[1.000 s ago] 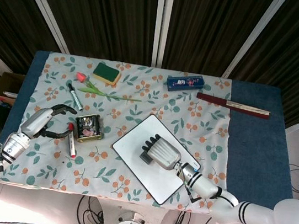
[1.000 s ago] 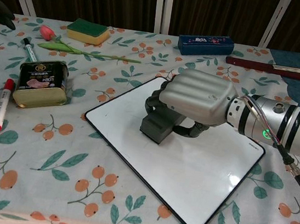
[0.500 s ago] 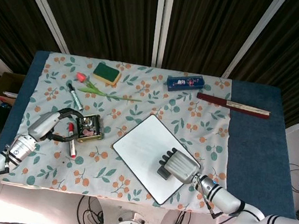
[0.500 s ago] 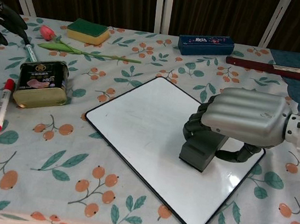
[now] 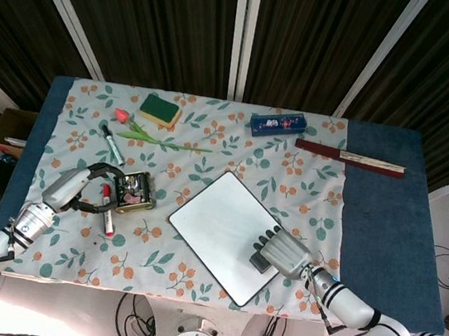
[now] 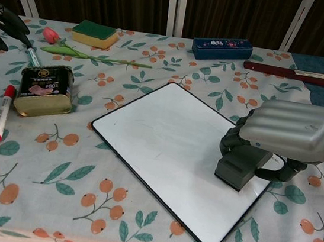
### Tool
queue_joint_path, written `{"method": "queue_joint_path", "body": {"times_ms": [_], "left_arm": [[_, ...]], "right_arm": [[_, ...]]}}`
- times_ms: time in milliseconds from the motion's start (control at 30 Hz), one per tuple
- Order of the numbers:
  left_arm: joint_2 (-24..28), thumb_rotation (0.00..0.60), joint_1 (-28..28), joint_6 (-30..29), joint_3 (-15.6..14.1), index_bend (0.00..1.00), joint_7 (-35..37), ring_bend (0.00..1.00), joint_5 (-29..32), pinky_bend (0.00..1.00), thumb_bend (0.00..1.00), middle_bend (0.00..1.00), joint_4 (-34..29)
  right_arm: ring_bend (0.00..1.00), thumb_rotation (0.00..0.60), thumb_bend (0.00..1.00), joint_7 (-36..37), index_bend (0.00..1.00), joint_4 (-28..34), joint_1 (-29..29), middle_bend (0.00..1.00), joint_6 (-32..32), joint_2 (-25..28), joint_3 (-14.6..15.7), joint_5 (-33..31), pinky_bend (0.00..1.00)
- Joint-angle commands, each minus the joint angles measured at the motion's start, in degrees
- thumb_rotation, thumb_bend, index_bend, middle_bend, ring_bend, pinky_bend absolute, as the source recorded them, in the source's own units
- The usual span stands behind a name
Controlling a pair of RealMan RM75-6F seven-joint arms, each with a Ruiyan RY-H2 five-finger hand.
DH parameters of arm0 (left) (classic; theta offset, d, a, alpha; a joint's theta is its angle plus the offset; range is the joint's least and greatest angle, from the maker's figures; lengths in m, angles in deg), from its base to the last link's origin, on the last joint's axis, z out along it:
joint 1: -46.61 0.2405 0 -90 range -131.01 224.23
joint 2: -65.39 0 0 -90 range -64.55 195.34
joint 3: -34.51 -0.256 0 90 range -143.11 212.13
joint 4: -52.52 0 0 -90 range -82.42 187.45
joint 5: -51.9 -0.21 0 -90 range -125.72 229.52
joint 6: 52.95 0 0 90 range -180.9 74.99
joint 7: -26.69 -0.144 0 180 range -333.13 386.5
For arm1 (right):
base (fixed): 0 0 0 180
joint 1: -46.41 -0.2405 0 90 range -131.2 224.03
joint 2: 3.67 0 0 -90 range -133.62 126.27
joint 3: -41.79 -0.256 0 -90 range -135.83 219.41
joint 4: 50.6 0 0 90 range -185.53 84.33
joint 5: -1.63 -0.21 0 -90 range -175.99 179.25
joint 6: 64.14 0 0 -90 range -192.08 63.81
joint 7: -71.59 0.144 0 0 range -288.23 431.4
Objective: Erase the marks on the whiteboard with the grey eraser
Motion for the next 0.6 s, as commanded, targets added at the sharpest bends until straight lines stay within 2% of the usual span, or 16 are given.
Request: {"method": "queue_joint_path", "body": {"times_ms": [33,233,600], "left_arm": [[0.3,0.43,0.2,-0.2,-0.1,0.28,-0.1,0.17,0.0,0.27,0.26,0.26,-0.1],[1.5,0.429,0.8,-0.7,0.0,0.28,0.0,0.17,0.4,0.27,0.26,0.26,-0.3],[2.1,0.431,1.2,-0.2,-0.1,0.28,0.9,0.17,1.0,0.27,0.27,0.26,0.8]], "right_arm": [[0.43,0.6,0.35,-0.9,0.5,-3.0,-0.7,0.54,0.5,-3.1,-1.7,-2.6,0.35],[0.43,0.6,0.35,-0.9,0.5,-9.7,-2.5,0.54,-0.5,-9.0,-4.3,-2.2,0.35],[0.43,0.6,0.35,4.2,0.5,-22.9,-7.2,0.54,-0.4,-19.1,-8.6,-0.3,0.35]]}}
